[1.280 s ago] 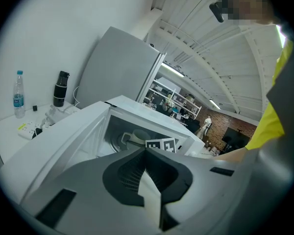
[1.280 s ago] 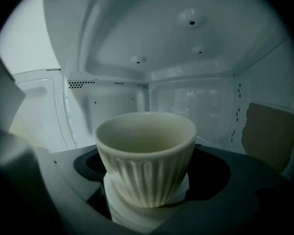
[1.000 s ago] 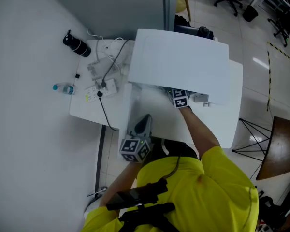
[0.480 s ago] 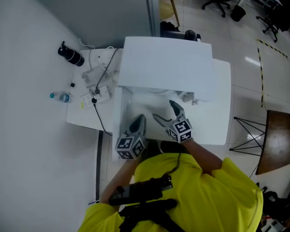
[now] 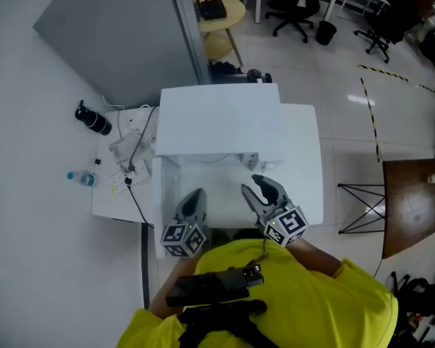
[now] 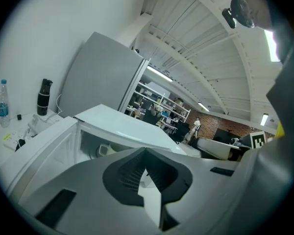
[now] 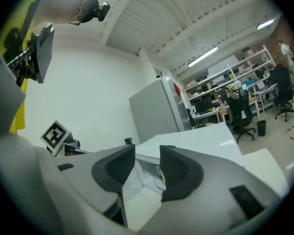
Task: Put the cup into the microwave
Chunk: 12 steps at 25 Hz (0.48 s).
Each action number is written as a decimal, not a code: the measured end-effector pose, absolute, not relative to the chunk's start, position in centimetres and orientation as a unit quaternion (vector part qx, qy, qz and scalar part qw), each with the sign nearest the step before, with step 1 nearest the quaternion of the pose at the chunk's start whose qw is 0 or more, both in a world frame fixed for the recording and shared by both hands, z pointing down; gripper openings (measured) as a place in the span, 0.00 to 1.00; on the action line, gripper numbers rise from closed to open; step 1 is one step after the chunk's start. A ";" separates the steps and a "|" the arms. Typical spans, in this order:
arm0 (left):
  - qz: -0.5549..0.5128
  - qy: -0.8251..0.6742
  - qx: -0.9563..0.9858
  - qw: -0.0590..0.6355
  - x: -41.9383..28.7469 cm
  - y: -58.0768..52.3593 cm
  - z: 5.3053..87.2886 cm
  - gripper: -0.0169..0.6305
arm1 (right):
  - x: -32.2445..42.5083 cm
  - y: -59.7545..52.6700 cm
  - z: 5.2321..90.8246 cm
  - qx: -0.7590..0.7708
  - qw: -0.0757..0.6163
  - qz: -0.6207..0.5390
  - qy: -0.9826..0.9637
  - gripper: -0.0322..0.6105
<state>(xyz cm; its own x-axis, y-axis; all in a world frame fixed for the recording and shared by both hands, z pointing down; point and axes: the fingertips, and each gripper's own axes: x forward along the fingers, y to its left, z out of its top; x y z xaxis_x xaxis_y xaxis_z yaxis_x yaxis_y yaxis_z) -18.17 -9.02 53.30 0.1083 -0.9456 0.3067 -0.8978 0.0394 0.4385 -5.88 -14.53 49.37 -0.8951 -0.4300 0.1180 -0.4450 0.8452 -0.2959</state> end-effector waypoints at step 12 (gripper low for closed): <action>-0.073 -0.632 0.740 0.219 -14.7 -11.8 46.4 0.04 | -0.8 -16.3 45.3 0.254 0.004 0.163 -0.953 0.06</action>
<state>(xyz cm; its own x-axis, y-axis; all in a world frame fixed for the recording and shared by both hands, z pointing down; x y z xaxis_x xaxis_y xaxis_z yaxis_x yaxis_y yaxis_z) -14.68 -11.79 46.44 0.1896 -0.9673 0.1686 -0.9033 -0.1046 0.4160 -0.78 -16.27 45.34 -0.8707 -0.4832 0.0909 -0.4860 0.8176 -0.3089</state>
